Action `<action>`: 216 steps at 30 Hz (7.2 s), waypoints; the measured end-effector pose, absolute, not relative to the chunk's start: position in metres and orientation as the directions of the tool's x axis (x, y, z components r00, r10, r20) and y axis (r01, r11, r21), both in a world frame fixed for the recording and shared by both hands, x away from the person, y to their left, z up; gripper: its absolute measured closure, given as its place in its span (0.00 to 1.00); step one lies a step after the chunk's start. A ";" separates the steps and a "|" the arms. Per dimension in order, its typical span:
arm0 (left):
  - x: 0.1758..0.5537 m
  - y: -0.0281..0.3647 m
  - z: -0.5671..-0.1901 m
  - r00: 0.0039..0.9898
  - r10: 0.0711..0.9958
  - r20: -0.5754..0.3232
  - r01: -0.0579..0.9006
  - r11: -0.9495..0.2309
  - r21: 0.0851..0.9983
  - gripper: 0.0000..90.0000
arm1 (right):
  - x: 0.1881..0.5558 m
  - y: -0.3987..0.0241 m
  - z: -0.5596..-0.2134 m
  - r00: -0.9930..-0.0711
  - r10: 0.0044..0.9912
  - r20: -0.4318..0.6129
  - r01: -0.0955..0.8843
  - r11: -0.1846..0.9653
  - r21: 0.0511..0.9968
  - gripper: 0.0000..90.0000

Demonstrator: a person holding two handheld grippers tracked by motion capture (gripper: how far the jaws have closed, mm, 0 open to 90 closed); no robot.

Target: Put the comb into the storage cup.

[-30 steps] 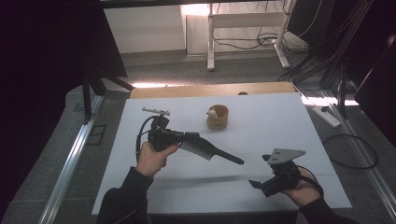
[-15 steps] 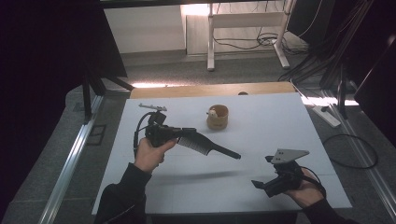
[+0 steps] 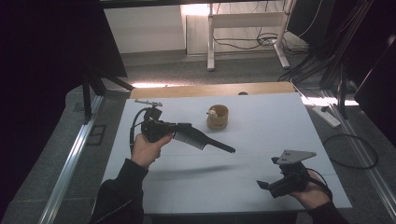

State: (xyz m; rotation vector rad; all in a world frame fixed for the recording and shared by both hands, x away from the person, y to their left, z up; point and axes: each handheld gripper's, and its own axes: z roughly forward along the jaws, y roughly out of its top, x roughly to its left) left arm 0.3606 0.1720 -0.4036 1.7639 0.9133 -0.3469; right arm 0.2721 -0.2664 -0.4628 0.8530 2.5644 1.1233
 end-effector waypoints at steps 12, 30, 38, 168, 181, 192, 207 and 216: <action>0.369 0.182 -0.398 0.652 0.436 -0.621 0.724 -0.113 0.681 0.93 | 0.265 -0.280 -0.461 -0.778 0.628 0.035 0.449 0.515 0.730 0.00; 0.382 0.194 -0.384 0.639 0.471 -0.608 0.719 -0.087 0.689 0.93 | 0.258 -0.299 -0.463 -0.728 0.685 0.044 0.504 0.490 0.712 0.00; 0.388 0.199 -0.379 0.632 0.484 -0.605 0.718 -0.074 0.692 0.93 | 0.253 -0.307 -0.463 -0.698 0.715 0.046 0.530 0.472 0.705 0.00; 0.490 0.150 -0.390 0.550 0.673 -0.495 0.741 -0.121 0.660 0.93 | 0.229 -0.327 -0.456 -0.614 0.789 0.019 0.593 0.444 0.672 0.00; 0.495 0.140 -0.399 0.551 0.677 -0.487 0.744 -0.135 0.654 0.93 | 0.229 -0.327 -0.456 -0.616 0.788 0.020 0.594 0.447 0.669 0.00; 0.495 0.133 -0.400 0.558 0.682 -0.473 0.735 -0.142 0.663 0.92 | 0.229 -0.327 -0.456 -0.620 0.785 0.016 0.590 0.452 0.670 0.00; 0.494 0.135 -0.406 0.572 0.664 -0.482 0.723 -0.129 0.679 0.88 | 0.229 -0.326 -0.456 -0.622 0.783 0.013 0.589 0.456 0.667 0.00; 0.490 0.137 -0.410 0.588 0.684 -0.432 0.690 -0.144 0.710 0.76 | 0.229 -0.326 -0.456 -0.623 0.782 0.011 0.588 0.459 0.666 0.00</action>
